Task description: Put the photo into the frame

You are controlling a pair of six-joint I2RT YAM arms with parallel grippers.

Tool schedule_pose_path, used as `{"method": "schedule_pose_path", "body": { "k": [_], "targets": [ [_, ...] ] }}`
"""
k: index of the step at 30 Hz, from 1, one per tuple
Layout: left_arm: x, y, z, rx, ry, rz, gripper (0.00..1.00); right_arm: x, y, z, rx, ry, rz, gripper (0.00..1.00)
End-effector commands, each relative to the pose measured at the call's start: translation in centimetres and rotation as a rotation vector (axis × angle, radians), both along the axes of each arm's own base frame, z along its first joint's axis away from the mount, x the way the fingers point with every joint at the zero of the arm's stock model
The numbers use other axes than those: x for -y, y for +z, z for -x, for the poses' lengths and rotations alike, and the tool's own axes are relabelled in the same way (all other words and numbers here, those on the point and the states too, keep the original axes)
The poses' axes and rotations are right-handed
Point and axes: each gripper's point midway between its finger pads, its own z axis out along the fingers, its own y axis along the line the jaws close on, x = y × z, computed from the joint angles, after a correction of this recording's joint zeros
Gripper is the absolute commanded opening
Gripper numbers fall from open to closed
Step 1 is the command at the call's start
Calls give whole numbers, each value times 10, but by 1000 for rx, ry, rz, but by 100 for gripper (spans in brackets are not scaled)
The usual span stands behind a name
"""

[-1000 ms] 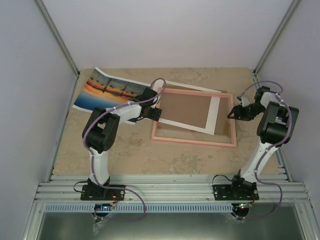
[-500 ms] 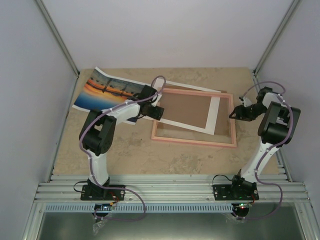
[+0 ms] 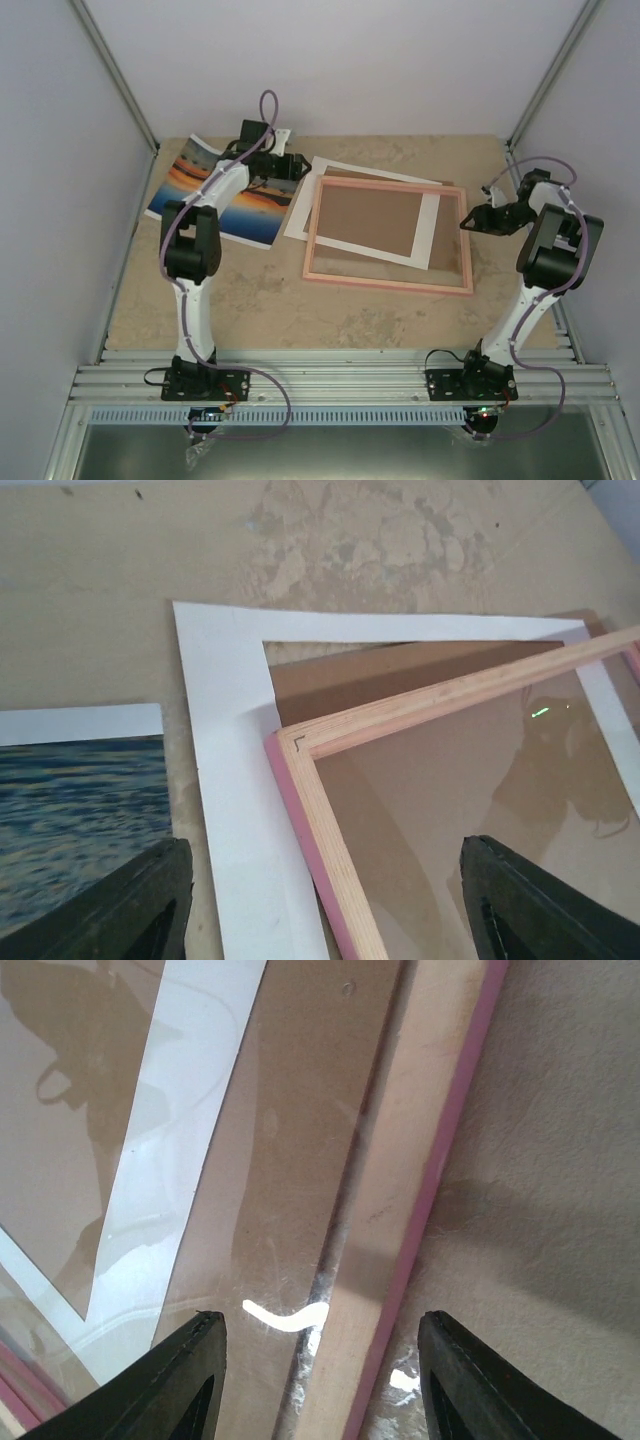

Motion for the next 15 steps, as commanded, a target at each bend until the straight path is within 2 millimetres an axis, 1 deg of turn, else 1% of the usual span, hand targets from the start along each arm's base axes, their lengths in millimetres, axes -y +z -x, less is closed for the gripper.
{"method": "schedule_pose_path", "body": {
  "k": [1, 5, 8, 11, 12, 15],
  "targets": [
    [18, -29, -11, -90, -41, 95, 74, 7, 16, -10, 74, -12, -5, 54],
    [24, -41, -34, -102, -39, 133, 67, 11, 12, -8, 71, -25, -6, 54],
    [26, -57, -47, -123, -27, 146, 61, 14, 9, -5, 64, -31, -9, 54],
    [21, -64, -56, -128, -6, 185, 57, 17, 5, -3, 56, -38, -7, 53],
    [17, -66, -60, -133, 8, 198, 55, 18, 4, -2, 55, -40, -7, 53],
    [12, -77, -66, -151, 25, 203, 51, 19, 1, -1, 49, -44, -9, 53]
  ]
}}
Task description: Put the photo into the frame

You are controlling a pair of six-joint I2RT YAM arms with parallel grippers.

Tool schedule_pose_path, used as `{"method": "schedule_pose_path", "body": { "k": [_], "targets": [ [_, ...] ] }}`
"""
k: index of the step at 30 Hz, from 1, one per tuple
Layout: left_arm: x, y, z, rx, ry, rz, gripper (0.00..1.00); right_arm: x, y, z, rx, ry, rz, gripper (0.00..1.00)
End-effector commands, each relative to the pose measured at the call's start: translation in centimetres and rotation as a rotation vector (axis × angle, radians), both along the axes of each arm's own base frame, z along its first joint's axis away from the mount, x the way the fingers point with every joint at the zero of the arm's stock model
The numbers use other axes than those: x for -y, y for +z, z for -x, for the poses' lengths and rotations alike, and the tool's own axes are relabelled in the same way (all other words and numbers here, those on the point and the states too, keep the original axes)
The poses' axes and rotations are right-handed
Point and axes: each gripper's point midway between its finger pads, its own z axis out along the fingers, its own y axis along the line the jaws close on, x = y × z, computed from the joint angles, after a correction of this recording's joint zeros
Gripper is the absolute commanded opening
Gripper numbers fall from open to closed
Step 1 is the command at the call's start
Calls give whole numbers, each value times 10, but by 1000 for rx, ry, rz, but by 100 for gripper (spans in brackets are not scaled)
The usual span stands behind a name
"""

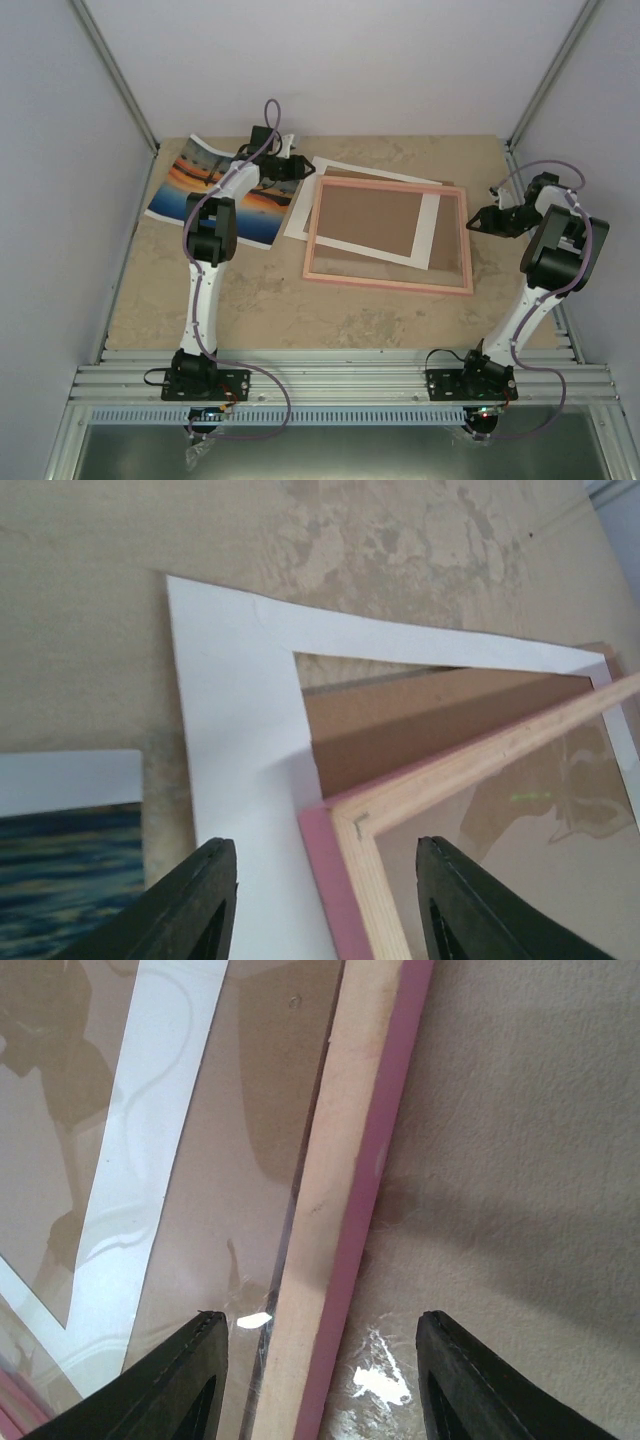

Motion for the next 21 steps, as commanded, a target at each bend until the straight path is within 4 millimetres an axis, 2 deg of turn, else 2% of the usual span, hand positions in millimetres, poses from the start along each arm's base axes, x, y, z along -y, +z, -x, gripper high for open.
{"method": "schedule_pose_path", "body": {
  "k": [1, 6, 11, 14, 21],
  "targets": [
    [-8, -5, -17, -8, 28, 48, 50, 2, 1, 1, 17, -2, -8, 52],
    [-9, -32, -12, -68, 34, 38, 48, 2, -4, 1, 9, -10, -13, 50],
    [-9, -47, -8, -106, 37, 42, 47, 3, -10, 2, -4, -12, -11, 49],
    [-6, -51, -5, -126, 29, 63, 46, 4, -13, 1, -7, -20, -11, 48],
    [2, -49, 1, -149, -1, 119, 37, -1, -26, -1, -32, -42, -55, 44]
  ]
}}
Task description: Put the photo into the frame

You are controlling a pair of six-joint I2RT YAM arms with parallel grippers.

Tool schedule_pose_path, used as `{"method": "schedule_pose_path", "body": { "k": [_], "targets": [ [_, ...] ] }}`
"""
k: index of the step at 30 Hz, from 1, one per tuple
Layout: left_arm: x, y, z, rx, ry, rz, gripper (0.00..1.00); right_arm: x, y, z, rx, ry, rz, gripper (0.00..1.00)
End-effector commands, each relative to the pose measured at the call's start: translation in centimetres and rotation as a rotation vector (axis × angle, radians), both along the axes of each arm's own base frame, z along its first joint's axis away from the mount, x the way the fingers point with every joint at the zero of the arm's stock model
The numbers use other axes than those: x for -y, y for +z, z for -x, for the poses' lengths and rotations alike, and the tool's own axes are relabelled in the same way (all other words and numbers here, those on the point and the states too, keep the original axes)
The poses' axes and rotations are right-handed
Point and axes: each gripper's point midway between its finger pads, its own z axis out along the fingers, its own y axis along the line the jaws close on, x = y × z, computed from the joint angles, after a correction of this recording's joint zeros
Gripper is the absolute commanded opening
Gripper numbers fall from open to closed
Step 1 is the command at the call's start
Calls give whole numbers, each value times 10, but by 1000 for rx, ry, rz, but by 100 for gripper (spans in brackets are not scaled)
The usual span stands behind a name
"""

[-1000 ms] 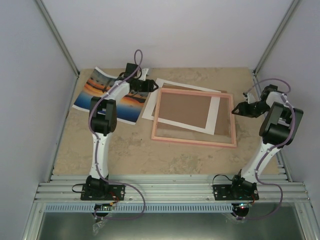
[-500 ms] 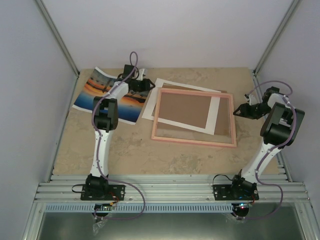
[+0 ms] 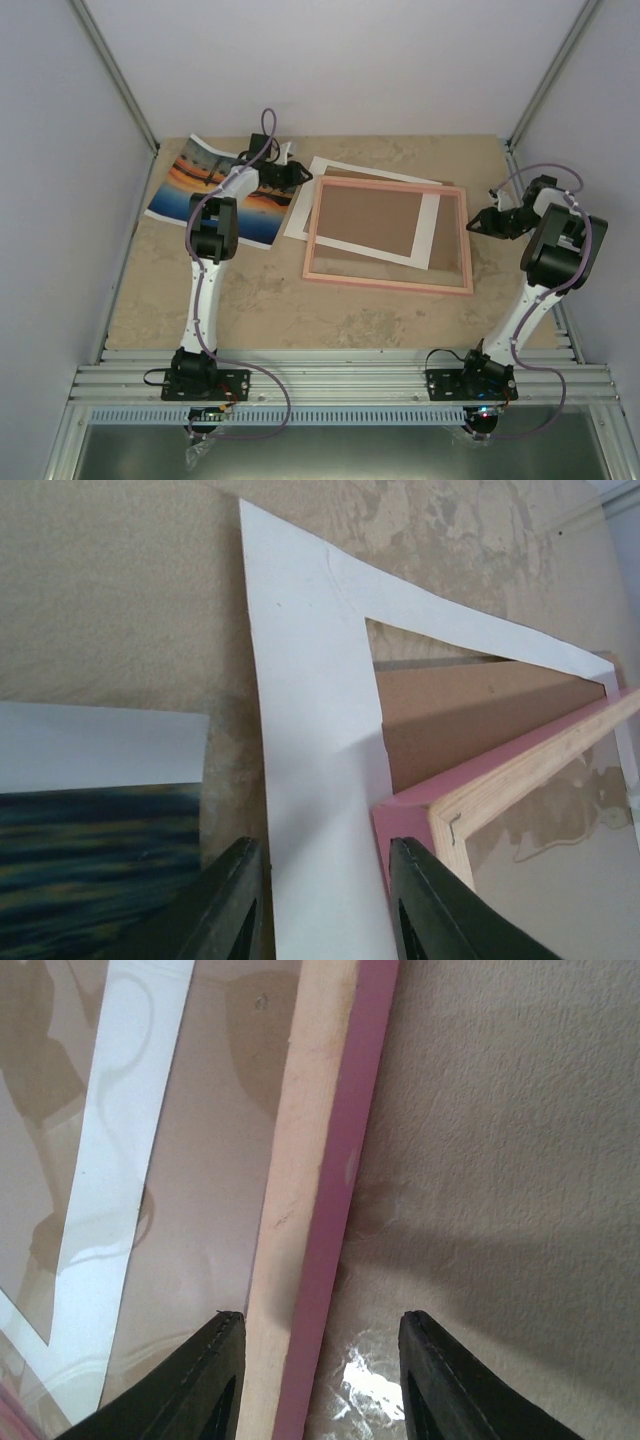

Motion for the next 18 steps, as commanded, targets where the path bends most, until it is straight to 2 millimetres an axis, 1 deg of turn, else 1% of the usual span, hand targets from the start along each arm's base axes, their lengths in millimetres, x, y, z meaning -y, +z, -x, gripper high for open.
{"method": "schedule_pose_path", "body": {
  "k": [1, 4, 10, 13, 18],
  "targets": [
    [10, -15, 10, -56, -29, 51, 36, -4, -18, 1, -32, -19, -49, 43],
    [11, -15, 12, -69, -29, 67, 33, -6, -21, 1, -38, -19, -55, 42],
    [14, -13, 12, -64, -32, 93, 21, -10, -26, 0, -44, -18, -64, 38],
    [14, -8, 12, -52, -32, 105, 13, -11, -26, -1, -44, -17, -63, 36],
    [13, 5, 11, -15, -28, 98, 2, -11, -26, -2, -40, -15, -35, 35]
  ]
}}
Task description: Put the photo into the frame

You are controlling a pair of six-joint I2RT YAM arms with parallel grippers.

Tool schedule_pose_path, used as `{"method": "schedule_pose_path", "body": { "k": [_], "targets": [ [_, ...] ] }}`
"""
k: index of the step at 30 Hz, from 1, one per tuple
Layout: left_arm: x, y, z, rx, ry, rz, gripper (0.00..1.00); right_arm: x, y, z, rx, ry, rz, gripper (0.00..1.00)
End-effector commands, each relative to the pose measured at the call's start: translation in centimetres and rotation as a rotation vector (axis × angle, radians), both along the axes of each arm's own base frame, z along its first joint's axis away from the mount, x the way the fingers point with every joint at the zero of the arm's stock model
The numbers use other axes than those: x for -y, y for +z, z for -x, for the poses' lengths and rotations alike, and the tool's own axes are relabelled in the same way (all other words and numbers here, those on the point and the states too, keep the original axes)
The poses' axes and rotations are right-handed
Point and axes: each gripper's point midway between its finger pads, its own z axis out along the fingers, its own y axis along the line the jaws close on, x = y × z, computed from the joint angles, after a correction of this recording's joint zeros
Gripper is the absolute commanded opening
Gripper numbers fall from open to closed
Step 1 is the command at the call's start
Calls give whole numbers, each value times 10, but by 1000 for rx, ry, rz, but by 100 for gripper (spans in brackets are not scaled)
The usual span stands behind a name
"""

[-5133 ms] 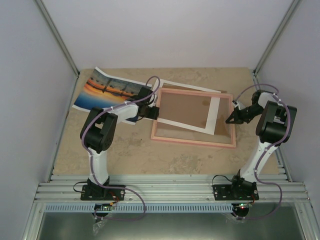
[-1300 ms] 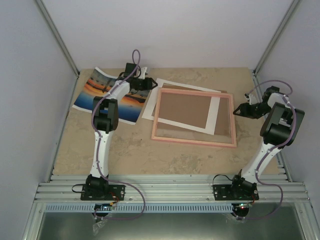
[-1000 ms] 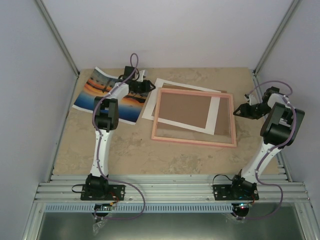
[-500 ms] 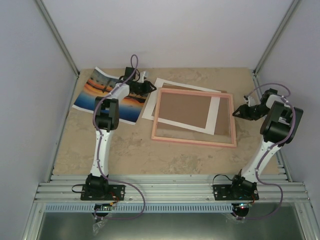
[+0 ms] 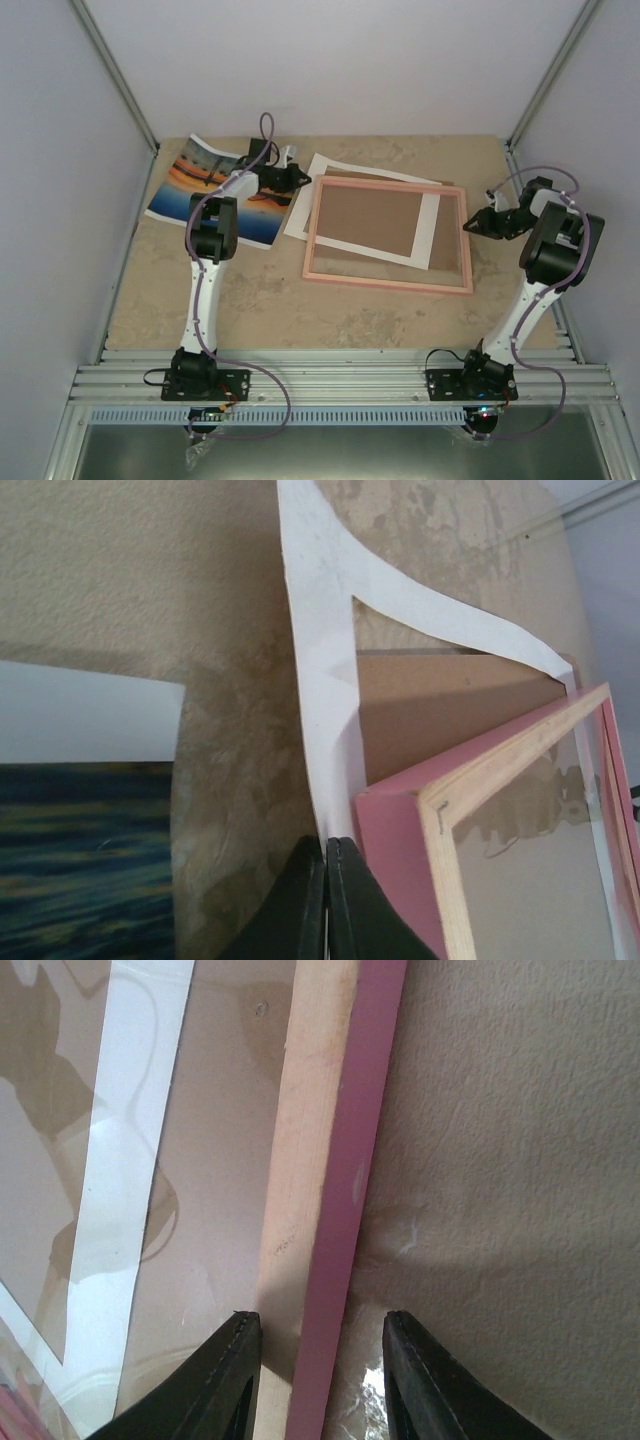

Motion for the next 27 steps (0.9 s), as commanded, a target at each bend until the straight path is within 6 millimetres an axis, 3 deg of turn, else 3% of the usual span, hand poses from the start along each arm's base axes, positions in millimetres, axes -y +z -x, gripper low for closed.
{"method": "schedule_pose_path", "body": {
  "k": [1, 12, 18, 27],
  "targets": [
    [6, 16, 3, 37, -18, 11, 1, -2, -14, 2, -19, 5, 32, 35],
    [3, 22, 4, 53, -11, -8, 0, -8, -16, -3, -14, 26, 78, 33],
    [3, 27, 4, 60, -10, -17, 0, -8, -21, -1, -26, 22, 86, 38],
    [7, 29, 6, 70, -14, -36, 0, -18, -13, -6, -9, 47, 90, 37]
  ]
}}
